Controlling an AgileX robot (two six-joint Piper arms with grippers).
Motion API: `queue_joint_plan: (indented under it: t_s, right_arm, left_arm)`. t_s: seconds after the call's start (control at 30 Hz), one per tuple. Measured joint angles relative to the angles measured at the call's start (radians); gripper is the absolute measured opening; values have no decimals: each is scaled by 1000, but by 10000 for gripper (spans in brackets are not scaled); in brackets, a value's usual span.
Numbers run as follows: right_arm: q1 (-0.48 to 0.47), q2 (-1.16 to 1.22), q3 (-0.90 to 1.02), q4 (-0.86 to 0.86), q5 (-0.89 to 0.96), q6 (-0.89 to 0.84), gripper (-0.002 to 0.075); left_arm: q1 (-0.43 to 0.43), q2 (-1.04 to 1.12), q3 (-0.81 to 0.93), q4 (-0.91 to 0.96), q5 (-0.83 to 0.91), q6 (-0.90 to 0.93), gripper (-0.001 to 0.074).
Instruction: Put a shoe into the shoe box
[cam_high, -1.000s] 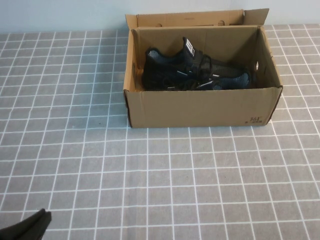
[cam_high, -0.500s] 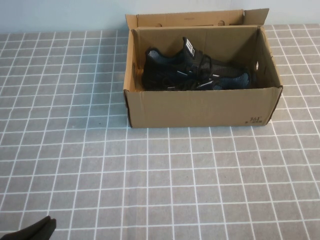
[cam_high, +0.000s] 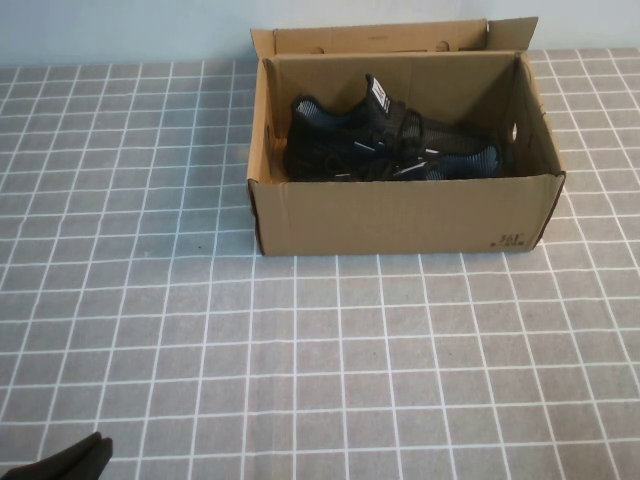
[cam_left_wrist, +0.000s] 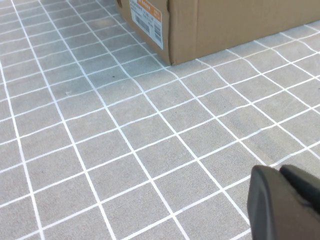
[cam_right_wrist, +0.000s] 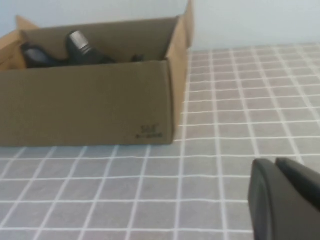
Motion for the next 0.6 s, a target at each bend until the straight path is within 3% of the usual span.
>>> queue_joint_plan:
  t_s: [0.13, 0.33, 0.6]
  right_arm:
    - [-45, -8, 0, -2, 35, -9, -16]
    - [-48, -8, 0, -4, 150, -11, -16]
    - [-48, -8, 0, -2, 163, -11, -16]
  left_arm:
    - [0, 0, 0, 0, 0, 0, -1]
    - [0, 0, 0, 0, 0, 0, -1]
    - [0, 0, 0, 0, 0, 0, -1]
